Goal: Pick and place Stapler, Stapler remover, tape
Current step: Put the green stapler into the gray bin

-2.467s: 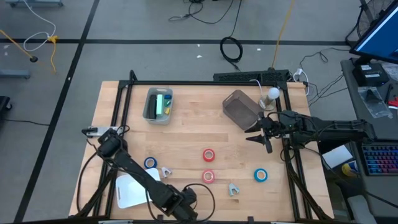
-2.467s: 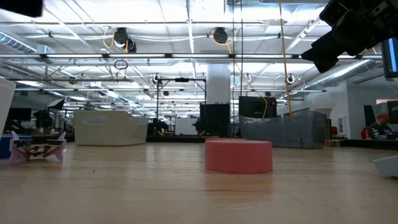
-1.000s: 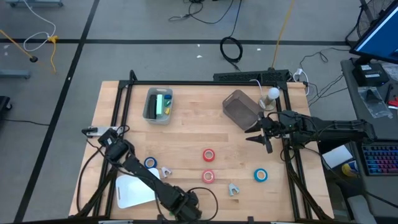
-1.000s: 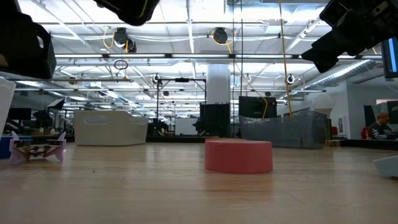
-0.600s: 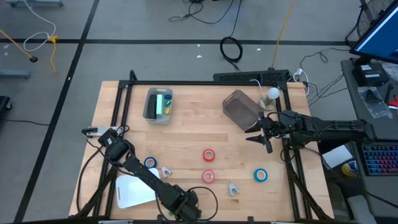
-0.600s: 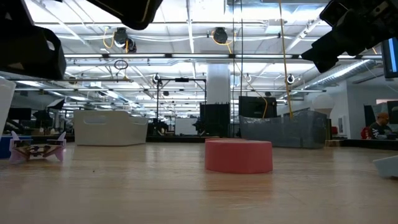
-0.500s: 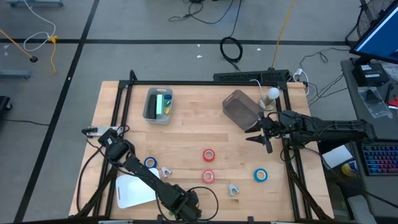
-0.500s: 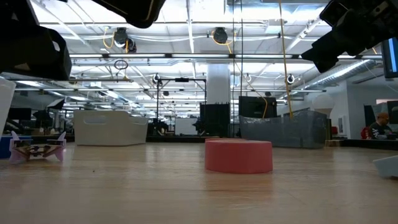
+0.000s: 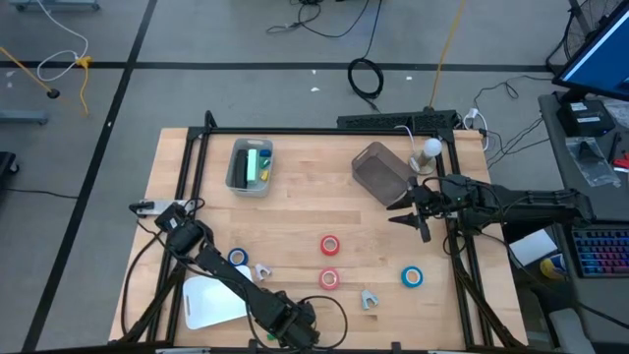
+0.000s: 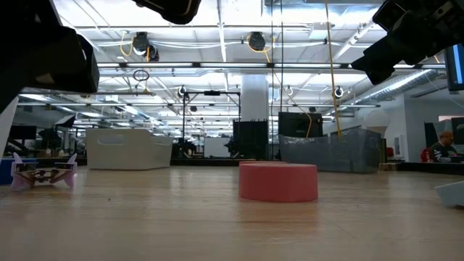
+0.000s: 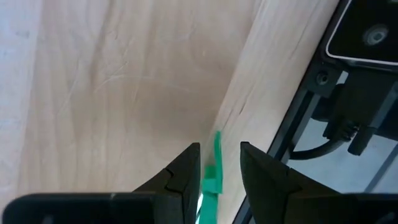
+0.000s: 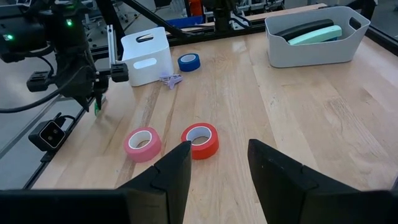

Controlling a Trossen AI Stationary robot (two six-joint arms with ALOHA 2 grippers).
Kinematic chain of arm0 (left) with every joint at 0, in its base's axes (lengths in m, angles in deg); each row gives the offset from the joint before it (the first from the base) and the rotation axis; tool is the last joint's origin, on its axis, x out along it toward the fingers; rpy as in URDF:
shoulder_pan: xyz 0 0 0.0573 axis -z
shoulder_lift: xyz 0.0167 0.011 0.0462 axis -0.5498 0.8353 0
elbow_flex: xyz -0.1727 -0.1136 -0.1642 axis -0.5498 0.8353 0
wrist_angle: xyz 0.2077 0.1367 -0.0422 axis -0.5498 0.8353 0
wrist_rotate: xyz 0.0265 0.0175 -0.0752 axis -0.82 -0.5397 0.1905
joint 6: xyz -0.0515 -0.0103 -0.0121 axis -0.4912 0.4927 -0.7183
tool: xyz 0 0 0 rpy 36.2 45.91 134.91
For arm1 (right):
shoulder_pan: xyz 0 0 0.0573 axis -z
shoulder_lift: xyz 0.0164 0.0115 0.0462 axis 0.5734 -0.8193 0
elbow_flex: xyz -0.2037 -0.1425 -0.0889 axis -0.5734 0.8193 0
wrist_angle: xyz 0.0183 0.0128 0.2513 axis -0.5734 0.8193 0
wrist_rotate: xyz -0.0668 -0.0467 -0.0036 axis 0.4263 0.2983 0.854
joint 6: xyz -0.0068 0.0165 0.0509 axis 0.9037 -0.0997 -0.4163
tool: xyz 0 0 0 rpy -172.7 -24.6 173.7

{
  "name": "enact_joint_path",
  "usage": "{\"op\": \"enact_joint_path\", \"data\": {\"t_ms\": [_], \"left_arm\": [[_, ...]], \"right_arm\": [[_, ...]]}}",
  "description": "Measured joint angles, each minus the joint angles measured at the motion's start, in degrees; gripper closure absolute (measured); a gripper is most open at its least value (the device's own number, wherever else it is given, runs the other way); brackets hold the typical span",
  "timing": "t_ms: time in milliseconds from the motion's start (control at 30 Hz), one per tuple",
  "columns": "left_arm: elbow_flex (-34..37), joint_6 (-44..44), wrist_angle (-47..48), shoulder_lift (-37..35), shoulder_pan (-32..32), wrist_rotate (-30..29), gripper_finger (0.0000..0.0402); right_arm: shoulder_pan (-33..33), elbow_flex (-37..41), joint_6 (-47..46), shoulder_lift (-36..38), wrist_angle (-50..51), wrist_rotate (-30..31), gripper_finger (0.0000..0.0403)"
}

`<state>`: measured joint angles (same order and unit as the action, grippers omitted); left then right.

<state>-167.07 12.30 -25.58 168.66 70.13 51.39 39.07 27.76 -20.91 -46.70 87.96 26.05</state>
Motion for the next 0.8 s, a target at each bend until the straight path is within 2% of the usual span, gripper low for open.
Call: {"op": "enact_joint_path", "data": {"t_ms": [400,533,700,800], "left_arm": [[0.0,0.7,-2.4,1.3,-0.2,0.7,0.0291],[0.0,0.8,-2.4,2.1,-0.5,2.6,0.0325],[0.0,1.3,-2.5,2.2,-1.1,2.2,0.0384],[0.0,1.6,-2.5,2.2,-1.3,3.2,0.0393]], "right_arm": [[0.0,0.0,0.0,0.0,0.0,0.0,0.0252],[0.0,0.0,0.1,0.0,0.1,0.0,0.0252],[0.0,0.0,0.0,0.0,0.1,0.0,0.0252],[0.0,0.0,0.0,0.0,0.1,0.0,0.0252]]}}
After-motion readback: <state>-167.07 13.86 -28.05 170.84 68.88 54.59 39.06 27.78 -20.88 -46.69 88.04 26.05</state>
